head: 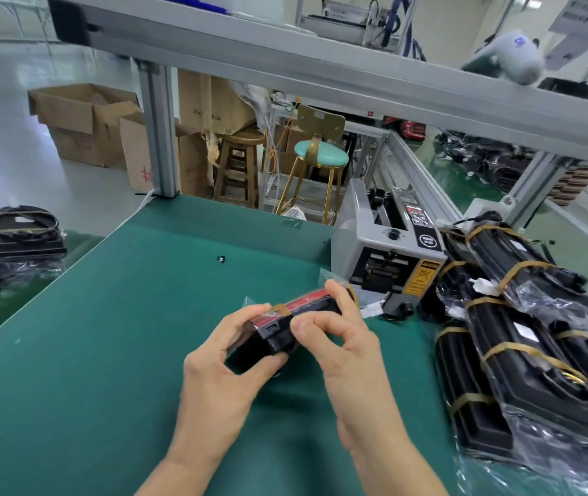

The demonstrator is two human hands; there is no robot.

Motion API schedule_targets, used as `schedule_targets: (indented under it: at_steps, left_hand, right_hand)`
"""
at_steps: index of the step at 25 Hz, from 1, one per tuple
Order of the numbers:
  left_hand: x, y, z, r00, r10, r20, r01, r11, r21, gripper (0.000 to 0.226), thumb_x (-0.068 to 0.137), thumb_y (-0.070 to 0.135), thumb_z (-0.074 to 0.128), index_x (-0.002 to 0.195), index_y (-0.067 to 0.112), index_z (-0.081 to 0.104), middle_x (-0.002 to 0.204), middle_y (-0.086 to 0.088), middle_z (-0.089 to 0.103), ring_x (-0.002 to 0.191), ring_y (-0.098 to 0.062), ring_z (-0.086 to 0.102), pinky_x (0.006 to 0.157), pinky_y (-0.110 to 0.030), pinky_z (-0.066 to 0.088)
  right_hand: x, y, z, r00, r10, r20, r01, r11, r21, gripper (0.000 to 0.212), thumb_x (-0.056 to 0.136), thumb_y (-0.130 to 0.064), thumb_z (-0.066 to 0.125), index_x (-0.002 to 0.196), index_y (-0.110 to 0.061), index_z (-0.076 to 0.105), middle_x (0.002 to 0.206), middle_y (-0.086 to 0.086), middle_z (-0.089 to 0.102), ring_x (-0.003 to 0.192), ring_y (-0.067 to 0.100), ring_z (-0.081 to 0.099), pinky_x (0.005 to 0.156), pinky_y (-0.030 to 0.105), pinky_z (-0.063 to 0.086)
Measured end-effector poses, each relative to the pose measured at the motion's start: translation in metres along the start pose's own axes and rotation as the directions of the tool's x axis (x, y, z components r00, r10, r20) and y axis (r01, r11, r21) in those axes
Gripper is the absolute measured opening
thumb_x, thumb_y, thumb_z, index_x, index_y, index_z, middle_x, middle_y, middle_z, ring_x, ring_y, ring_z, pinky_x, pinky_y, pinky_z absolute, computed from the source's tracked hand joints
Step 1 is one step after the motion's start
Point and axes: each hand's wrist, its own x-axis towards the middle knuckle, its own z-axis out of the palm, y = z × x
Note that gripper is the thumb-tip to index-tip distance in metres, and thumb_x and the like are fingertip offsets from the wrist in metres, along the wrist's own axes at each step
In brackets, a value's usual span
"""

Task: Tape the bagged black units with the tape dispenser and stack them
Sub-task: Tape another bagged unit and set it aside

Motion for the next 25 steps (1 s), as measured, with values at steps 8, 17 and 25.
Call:
schedule_targets:
  at_steps: [8, 17, 25]
  left_hand:
    - [-0.002, 0.000, 0.001, 1.000, -0.016, -0.025, 0.017, 1.000, 0.018, 0.049, 0.061, 0.020, 0.079, 0.104, 0.041, 0.065, 0.101, 0.015, 0.071, 0.095, -0.007, 0.066, 0.079, -0.007, 0.045]
    - [-0.003, 0.004, 0.002, 0.999, -0.024, -0.031, 0.025, 0.999, 0.020, 0.048, 0.061, 0.021, 0.078, 0.102, 0.043, 0.065, 0.099, 0.016, 0.071, 0.094, -0.004, 0.066, 0.078, -0.006, 0.045]
    - [-0.003, 0.004, 0.002, 0.999, -0.015, -0.033, 0.016, 0.999, 0.032, 0.048, 0.059, 0.022, 0.078, 0.100, 0.044, 0.065, 0.099, 0.018, 0.071, 0.094, -0.003, 0.065, 0.077, -0.005, 0.044]
  right_hand:
    - [-0.004, -0.003, 0.008, 1.000, 0.006, -0.006, -0.007, 0.987, -0.159, 0.021, 0.081, -0.027, 0.073, 0.063, -0.038, 0.073, 0.141, -0.036, 0.033, 0.141, -0.008, 0.013, 0.119, 0.043, 0.013]
    - [-0.002, 0.000, 0.012, 0.999, -0.013, -0.033, 0.005, 0.973, -0.229, 0.015, 0.080, -0.029, 0.073, 0.069, -0.039, 0.073, 0.135, -0.042, 0.031, 0.140, -0.007, 0.014, 0.118, 0.042, 0.014]
    - [-0.002, 0.000, 0.017, 0.995, -0.060, -0.083, 0.033, 0.957, -0.288, 0.016, 0.076, -0.029, 0.070, 0.069, -0.042, 0.069, 0.131, -0.041, 0.033, 0.137, -0.007, 0.018, 0.117, 0.040, 0.017]
